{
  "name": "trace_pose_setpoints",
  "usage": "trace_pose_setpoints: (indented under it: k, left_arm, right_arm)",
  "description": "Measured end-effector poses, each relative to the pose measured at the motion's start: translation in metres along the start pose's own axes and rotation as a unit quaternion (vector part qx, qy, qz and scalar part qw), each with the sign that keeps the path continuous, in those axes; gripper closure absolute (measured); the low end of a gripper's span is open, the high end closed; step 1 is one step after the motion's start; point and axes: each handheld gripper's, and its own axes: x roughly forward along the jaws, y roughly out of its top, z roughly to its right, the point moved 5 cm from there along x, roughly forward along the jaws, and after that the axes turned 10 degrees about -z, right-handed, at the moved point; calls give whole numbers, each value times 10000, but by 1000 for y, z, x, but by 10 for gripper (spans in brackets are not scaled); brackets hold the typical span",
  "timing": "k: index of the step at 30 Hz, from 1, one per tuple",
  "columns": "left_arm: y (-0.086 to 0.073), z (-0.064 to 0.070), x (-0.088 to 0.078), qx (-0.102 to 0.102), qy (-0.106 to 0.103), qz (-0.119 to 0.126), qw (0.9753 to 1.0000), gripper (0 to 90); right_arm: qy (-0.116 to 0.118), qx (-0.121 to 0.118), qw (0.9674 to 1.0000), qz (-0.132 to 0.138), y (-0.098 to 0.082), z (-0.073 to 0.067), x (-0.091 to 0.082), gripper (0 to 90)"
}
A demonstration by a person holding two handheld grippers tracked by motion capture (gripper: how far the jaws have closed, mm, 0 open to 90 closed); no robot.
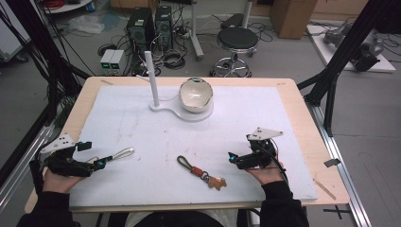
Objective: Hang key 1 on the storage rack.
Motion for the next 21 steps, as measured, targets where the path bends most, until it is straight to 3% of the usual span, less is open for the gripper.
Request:
trace_pose_setpoints:
  k: [11,21]
  left_arm:
    - [0,0,0,17,-21,16,10000,34]
    - [0,0,-1,11,-8,27,10000,34]
  right_arm:
    - [105,-211,9997,0,10,-16,7,7]
    - [223,-308,9990,-223,17,-29,19,7]
